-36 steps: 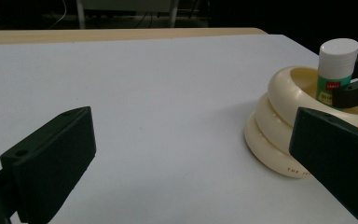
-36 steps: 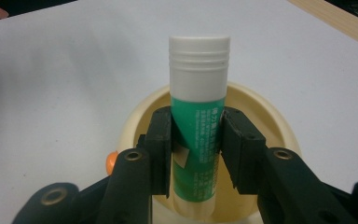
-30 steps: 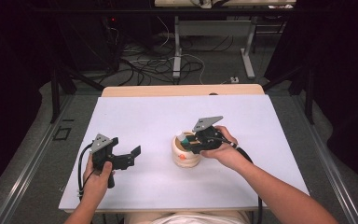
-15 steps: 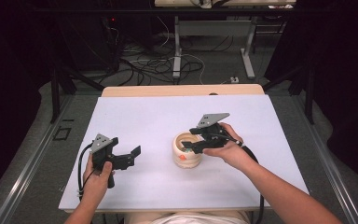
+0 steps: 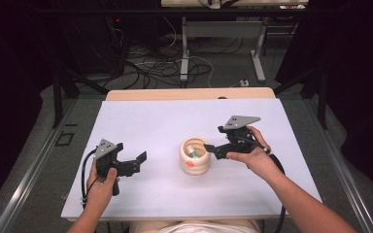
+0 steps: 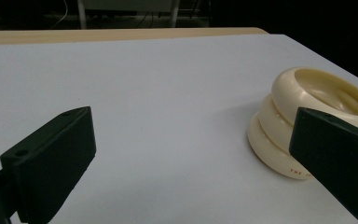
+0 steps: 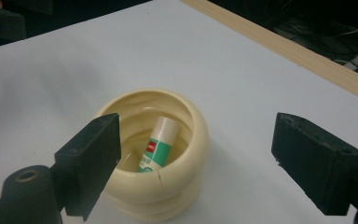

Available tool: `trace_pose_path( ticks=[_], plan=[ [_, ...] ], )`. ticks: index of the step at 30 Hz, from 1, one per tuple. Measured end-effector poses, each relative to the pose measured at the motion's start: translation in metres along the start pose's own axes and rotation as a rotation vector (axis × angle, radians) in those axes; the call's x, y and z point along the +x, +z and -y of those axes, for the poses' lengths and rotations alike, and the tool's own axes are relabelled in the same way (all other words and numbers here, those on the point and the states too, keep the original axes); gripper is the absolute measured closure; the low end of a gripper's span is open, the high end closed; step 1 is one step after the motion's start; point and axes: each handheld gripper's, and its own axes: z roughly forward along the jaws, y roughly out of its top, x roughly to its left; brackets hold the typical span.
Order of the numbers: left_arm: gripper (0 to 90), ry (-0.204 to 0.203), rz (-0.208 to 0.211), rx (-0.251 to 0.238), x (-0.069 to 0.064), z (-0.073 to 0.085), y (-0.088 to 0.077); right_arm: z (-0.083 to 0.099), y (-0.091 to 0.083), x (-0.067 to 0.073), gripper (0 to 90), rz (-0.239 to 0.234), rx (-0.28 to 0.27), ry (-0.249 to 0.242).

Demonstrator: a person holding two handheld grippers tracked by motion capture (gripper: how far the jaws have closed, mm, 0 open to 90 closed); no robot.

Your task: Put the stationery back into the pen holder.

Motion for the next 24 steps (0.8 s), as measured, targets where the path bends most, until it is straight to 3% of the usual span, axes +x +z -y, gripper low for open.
trace_pose_path(
  ticks=[8,12,16,24],
  plan=[
    [0.4,0.004,-0.005,0.001,0.001,0.000,0.000,0.015,-0.017,-0.017,14.0,0.092,-0.032,0.056],
    [0.4,0.004,-0.006,0.001,0.001,0.000,0.000,0.025,-0.023,-0.027,6.5,0.149,-0.033,0.082],
    [0.4,0.002,-0.011,0.002,0.002,0.000,-0.001,0.036,-0.029,-0.038,0.4,0.185,-0.024,0.113],
    [0.4,0.004,-0.016,0.005,0.002,0.000,0.000,0.064,-0.035,-0.052,0.0,0.261,-0.001,0.163]
  ],
)
